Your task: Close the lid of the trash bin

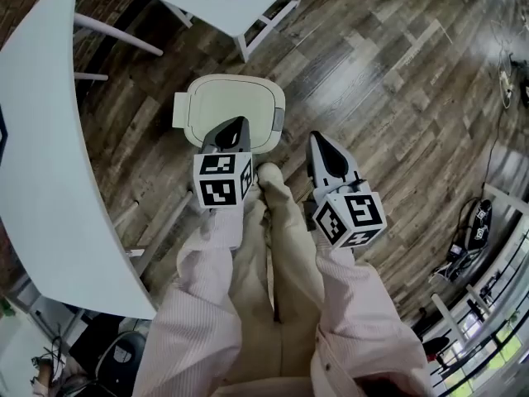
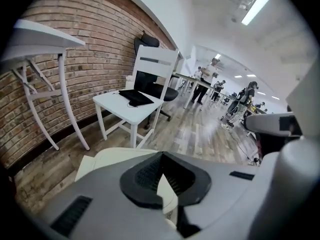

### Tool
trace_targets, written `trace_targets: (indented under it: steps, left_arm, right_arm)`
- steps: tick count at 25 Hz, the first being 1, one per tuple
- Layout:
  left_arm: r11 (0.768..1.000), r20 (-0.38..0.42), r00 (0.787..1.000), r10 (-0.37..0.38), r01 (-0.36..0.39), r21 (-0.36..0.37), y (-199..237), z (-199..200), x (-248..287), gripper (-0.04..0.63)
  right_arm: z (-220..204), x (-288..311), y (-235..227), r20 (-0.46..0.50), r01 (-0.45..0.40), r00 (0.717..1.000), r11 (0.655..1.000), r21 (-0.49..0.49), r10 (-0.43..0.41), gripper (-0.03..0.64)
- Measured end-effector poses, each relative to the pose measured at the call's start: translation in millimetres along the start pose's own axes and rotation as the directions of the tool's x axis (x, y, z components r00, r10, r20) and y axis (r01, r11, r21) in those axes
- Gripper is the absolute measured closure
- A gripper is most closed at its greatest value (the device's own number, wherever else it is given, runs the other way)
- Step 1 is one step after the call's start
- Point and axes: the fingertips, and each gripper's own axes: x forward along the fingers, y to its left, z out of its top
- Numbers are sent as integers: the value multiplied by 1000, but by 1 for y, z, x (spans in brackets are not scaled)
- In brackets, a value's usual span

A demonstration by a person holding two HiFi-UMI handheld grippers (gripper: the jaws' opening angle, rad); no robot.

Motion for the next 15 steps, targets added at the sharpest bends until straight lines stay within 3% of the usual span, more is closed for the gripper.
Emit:
trace_targets:
  steps: [11,15]
  left_arm:
    - [1000,136,991,4,-3,-11,-24,48,-80,604]
    - [1000,179,984,-4,2,9,-30,65,-109,604]
  right_arm:
    - [41,-34,27,23,-41,999,999,-22,41,614]
    - [59,-42,40,23,-82,996,994,-71,84,614]
